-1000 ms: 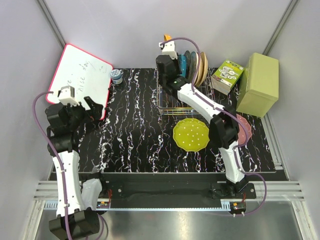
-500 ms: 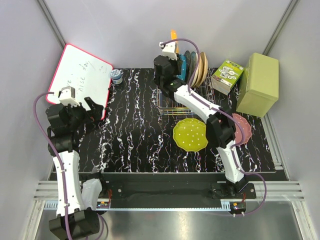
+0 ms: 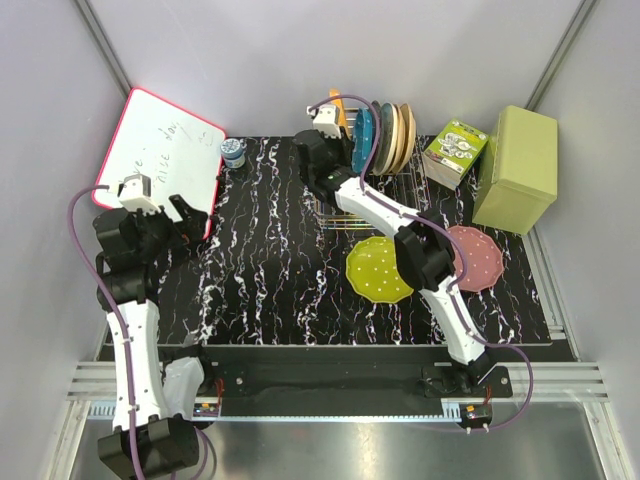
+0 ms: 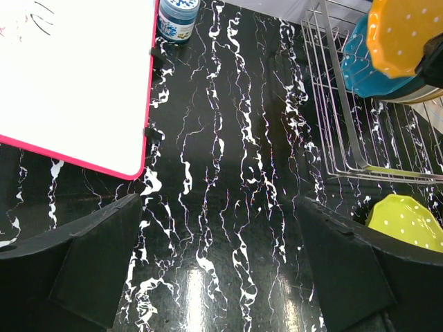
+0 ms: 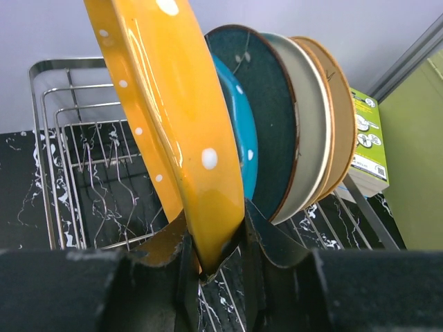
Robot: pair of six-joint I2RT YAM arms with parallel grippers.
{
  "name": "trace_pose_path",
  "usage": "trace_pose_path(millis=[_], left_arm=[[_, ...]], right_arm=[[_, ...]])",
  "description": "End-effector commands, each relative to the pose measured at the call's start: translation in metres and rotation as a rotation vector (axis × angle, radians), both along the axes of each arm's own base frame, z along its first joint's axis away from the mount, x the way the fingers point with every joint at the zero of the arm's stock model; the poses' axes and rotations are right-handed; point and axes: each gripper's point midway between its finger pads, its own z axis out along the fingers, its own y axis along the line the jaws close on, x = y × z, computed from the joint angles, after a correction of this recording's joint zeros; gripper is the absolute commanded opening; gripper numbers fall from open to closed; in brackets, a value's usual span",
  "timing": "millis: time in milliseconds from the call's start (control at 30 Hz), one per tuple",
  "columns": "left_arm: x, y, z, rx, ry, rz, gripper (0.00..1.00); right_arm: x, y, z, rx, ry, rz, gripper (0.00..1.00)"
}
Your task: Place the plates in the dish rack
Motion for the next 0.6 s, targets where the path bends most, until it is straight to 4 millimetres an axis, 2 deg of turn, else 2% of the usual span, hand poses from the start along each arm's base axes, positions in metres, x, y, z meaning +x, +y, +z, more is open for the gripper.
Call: trace_pose_path(millis=[0,567], left_arm=[[0.007,0.002,0.005,-0.001,-0.031,-0.001,0.99],[0.009,0.0,-0.001,-0.028,-0.009,-0.018,0.99]], right_arm=[[0.0,0.003,0.08,0.21,-0.23,-0.042,0.0],[0.012,-0.021,0.062,0.146,-0.229,-0.112,0.0]])
